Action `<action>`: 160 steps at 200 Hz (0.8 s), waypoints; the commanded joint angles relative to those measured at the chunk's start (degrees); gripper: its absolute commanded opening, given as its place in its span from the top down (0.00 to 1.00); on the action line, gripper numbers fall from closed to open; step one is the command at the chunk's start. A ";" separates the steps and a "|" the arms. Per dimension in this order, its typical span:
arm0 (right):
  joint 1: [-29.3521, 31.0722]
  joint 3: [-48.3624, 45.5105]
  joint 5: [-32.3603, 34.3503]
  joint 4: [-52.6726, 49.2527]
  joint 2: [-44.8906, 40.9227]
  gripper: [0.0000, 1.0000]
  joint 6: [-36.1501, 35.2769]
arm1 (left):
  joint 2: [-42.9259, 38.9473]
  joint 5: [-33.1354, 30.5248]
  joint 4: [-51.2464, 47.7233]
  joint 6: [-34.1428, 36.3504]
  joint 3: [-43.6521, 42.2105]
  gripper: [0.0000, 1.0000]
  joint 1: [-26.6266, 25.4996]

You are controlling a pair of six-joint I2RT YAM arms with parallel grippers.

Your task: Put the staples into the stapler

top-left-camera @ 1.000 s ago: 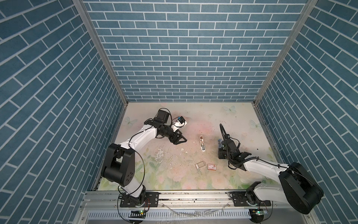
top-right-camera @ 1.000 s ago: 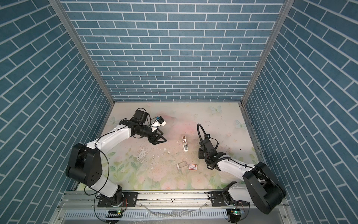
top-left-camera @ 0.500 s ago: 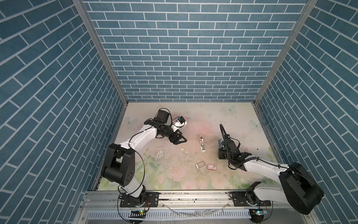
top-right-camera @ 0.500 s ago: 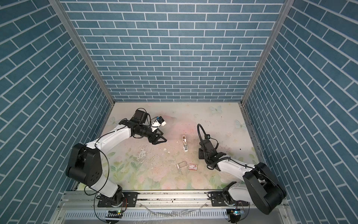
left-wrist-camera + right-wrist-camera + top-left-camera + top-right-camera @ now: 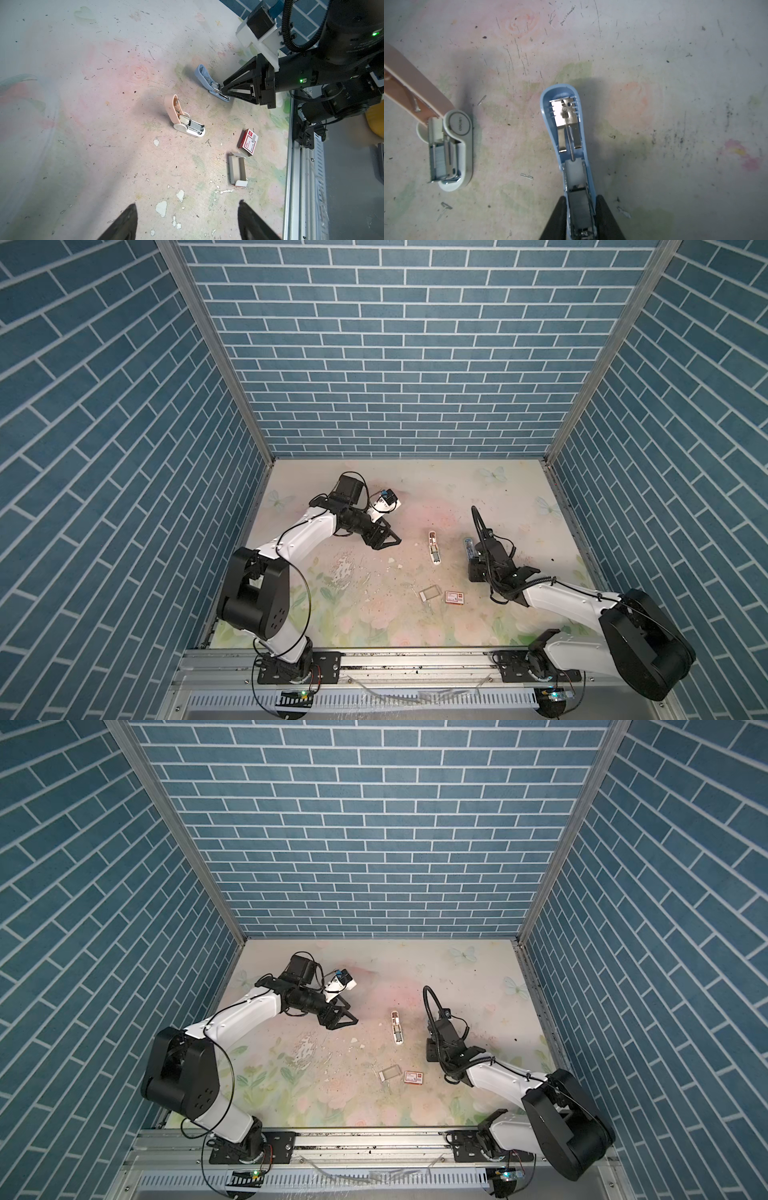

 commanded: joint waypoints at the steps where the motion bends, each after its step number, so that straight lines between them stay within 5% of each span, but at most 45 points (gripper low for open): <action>1: -0.22 1.65 -0.11 -2.43 -2.35 0.71 -0.89 | 0.68 0.33 0.05 0.70 -0.76 0.23 0.10; 91: -0.48 10.61 2.46 -9.85 -0.07 0.67 -3.42 | 0.30 0.32 -0.22 0.81 -0.60 0.23 0.11; 160: 0.96 13.37 -12.22 -5.93 0.97 0.61 -3.50 | -2.58 -0.46 -0.96 2.43 -0.54 0.20 0.98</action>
